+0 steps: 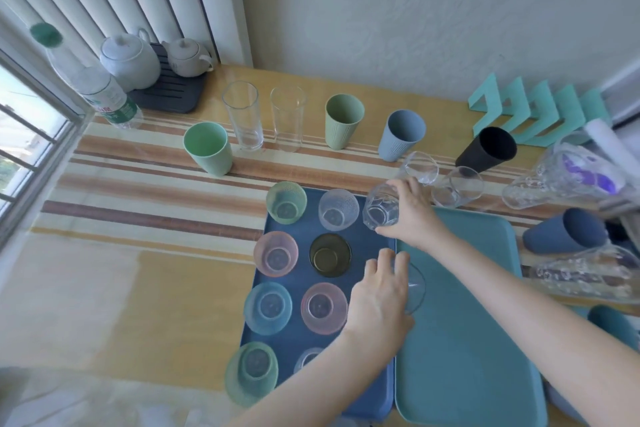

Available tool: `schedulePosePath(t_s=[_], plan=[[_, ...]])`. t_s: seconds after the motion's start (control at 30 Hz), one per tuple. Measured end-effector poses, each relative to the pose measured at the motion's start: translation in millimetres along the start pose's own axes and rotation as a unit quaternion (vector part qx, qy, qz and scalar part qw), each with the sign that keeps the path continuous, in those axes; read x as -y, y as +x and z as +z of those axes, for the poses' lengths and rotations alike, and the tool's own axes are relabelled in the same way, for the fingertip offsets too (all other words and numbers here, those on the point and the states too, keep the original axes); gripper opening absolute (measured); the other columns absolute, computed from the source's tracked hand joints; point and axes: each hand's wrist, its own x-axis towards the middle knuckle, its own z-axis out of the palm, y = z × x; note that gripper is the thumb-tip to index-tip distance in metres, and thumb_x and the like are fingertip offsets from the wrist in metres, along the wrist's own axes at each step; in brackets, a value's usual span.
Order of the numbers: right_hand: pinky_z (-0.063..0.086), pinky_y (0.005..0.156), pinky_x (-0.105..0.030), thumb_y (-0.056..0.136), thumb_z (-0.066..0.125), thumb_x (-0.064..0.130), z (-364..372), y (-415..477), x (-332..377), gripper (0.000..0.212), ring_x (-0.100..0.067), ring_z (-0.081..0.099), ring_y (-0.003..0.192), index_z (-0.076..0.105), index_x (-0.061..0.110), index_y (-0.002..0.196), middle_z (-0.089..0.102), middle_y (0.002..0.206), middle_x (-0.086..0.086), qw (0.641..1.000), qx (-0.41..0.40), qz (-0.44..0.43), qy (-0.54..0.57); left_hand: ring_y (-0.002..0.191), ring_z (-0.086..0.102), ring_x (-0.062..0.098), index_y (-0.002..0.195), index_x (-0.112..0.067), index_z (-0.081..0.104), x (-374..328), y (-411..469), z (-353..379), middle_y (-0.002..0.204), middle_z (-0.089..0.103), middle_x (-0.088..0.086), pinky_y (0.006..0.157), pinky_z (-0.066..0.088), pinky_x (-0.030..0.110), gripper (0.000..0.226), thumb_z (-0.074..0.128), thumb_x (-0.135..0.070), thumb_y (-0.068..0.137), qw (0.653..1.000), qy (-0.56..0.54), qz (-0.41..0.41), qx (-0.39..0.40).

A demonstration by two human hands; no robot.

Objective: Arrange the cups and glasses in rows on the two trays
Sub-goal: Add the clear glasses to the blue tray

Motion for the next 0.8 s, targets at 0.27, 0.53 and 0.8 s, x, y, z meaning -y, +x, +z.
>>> schedulePosePath(t_s=[0.27,0.53,0.8], plan=[[0.027,0.104,-0.031,0.06,0.083,0.021,16.7,3.4,-5.4,0.087,-0.027,0.032,0.125,0.034,0.005,0.131,0.034,0.129,-0.013,1.0,0.016,0.0,0.005,0.064,0.056,0.011,0.092,-0.018,0.042,30.3,29.7,43.5,0.08,0.056,-0.005,0.031,0.032,0.013,0.103,0.087,-0.03,0.0,0.994,0.082,-0.067,-0.013],[0.029,0.104,-0.033,0.06,0.084,0.023,23.0,6.4,-7.9,0.089,-0.027,0.033,0.124,0.034,0.006,0.132,0.035,0.13,-0.013,1.0,0.007,0.012,0.008,0.077,0.058,0.013,0.104,-0.015,0.047,31.3,42.6,53.7,0.089,0.058,-0.002,0.031,0.041,0.014,0.106,0.089,-0.03,0.008,0.996,0.078,-0.044,-0.03],[0.038,0.101,-0.032,0.065,0.078,0.005,16.4,11.4,-10.9,0.089,-0.025,0.038,0.127,0.028,0.01,0.138,0.029,0.139,-0.009,0.996,0.07,-0.029,0.047,0.1,0.051,0.016,0.116,-0.015,0.048,35.3,42.4,54.4,0.113,0.052,0.004,0.035,0.046,0.016,0.107,0.087,-0.014,0.017,0.993,0.087,-0.044,-0.073]])
